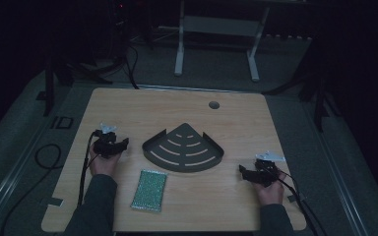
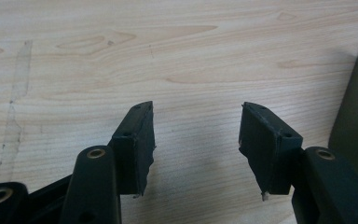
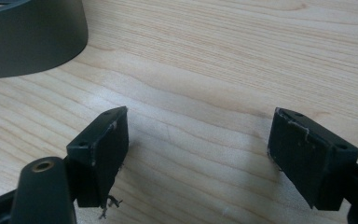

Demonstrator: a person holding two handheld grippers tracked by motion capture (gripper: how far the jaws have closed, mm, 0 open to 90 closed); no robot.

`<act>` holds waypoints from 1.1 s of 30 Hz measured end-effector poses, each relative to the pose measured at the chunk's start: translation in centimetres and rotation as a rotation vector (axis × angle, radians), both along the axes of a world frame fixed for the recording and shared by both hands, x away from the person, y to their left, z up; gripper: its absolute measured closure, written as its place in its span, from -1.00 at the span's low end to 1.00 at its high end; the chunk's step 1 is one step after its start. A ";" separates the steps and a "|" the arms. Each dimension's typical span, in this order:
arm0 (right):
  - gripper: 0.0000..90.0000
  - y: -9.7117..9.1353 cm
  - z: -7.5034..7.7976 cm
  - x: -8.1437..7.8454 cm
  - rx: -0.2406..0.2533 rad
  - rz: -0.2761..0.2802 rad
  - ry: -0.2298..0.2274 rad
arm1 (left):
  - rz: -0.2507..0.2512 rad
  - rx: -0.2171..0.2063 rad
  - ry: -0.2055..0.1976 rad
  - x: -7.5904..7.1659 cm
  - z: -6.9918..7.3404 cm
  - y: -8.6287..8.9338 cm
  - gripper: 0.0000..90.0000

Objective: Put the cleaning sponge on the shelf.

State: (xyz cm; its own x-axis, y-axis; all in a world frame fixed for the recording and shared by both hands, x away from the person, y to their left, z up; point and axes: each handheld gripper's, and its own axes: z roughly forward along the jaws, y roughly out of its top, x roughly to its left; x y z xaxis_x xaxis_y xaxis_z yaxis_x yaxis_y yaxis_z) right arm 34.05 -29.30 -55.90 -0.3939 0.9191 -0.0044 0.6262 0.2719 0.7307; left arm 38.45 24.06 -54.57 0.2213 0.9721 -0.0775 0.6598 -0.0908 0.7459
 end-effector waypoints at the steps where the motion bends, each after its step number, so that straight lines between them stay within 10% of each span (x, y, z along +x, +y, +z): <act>1: -0.56 0.0 0.0 0.0 0.000 0.000 0.000 | -0.015 -0.013 0.002 -0.1 0.1 0.1 0.00; 18: -0.56 -0.1 0.0 0.0 0.000 0.006 0.000 | -0.067 -0.008 -0.060 -3.2 2.8 -1.0 0.20; 33: -0.56 -0.1 0.0 0.0 0.000 0.010 0.002 | -0.233 -0.073 0.027 -7.6 3.8 -3.4 0.44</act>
State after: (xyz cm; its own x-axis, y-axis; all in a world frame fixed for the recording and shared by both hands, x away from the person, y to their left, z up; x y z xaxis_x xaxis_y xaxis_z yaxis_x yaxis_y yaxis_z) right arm 34.09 -29.39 -55.89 -0.4033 0.9150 -0.0037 0.6245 0.2782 0.7298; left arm 30.82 20.62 -50.82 0.4360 0.8865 -0.1547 0.6473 -0.1895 0.7383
